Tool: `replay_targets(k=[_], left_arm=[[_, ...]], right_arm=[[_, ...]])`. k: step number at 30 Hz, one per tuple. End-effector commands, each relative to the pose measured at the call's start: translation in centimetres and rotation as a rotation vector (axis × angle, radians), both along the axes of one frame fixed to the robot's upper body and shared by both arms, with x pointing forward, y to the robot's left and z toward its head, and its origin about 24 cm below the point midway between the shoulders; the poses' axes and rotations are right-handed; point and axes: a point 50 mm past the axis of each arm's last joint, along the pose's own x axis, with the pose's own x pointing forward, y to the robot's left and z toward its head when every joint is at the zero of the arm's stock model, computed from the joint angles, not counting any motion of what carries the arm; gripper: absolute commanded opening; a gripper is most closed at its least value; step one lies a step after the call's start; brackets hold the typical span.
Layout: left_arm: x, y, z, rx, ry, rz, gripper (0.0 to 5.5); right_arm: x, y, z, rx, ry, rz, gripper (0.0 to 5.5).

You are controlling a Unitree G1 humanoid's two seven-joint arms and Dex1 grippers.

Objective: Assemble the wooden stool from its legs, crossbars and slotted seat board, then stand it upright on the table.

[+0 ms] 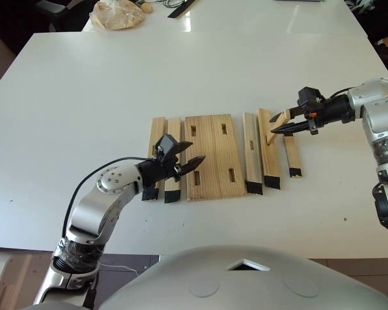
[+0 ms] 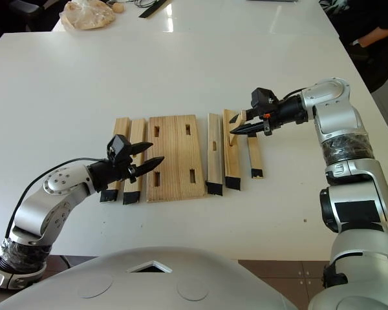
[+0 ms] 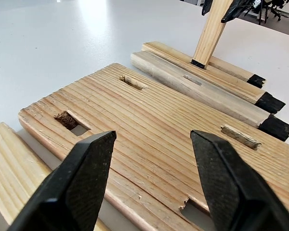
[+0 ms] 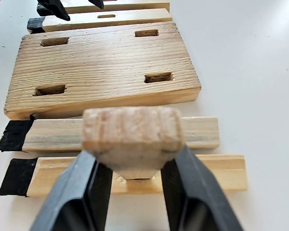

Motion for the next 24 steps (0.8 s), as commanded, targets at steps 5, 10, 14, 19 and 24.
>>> replay_targets(k=[5,10,14,19,24], left_arm=[[-0.3,0.0,-0.1,0.010,0.013,0.000,2.87],[-0.2,0.1,-0.1,0.010,0.007,0.013,2.87],[-0.2,0.3,-0.1,0.013,0.000,0.015,2.87],[0.0,0.5,-0.1,0.009,-0.005,0.046,2.87],[0.5,0.1,0.0,0.007,-0.015,0.034,2.87]], right_arm=[[-1.8,-0.3,-3.8,0.080,0.054,-0.158,2.61],[-2.2,-0.6,-1.7,0.155,-0.001,-0.189,2.86],[-3.4,-1.1,2.6,0.293,-0.047,-0.206,2.86],[-3.8,1.3,9.5,0.634,-0.115,-0.191,2.86],[-2.1,5.5,11.1,0.784,-0.209,-0.244,2.86]])
